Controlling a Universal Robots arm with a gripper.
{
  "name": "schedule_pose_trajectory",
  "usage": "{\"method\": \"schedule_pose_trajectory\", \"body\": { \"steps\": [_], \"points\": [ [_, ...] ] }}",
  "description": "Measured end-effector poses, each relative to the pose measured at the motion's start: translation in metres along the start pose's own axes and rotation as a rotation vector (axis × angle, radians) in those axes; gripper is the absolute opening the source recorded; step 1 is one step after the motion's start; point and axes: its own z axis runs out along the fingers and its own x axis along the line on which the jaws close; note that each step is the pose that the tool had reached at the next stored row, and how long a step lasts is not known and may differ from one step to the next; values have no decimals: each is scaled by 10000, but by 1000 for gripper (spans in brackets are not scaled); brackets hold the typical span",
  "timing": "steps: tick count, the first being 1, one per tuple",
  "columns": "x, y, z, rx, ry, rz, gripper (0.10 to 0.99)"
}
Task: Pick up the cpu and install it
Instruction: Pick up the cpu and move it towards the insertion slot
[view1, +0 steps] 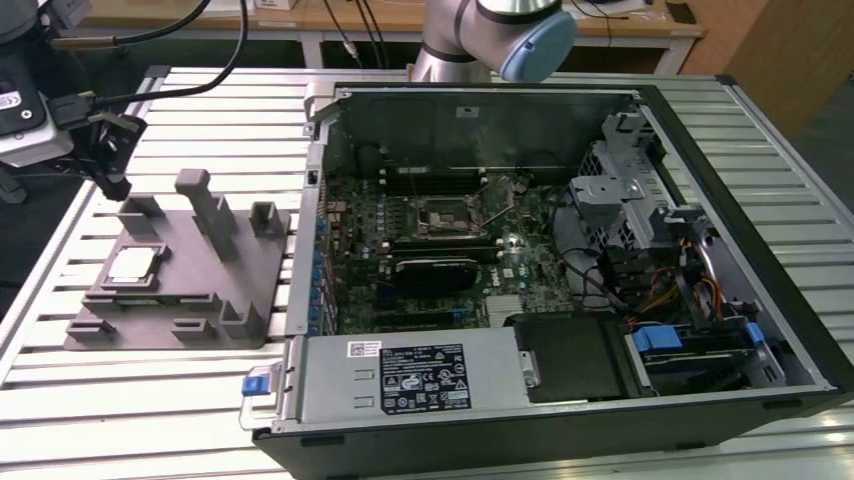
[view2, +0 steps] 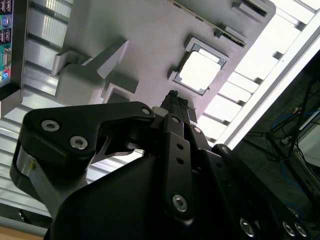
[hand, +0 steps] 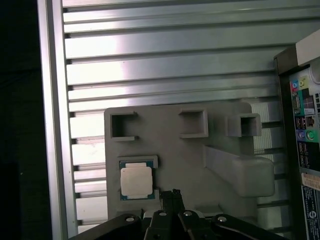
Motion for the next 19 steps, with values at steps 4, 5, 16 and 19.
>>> {"method": "schedule_pose_trajectory", "body": {
  "steps": [4,5,16,19],
  "points": [
    [11,-2,11,-1,-1,0,106],
    [14,-2,14,0,0,0,106],
    [42,-7,61,0,0,-1,106],
    [51,-8,76,-1,0,0,106]
  ]
}}
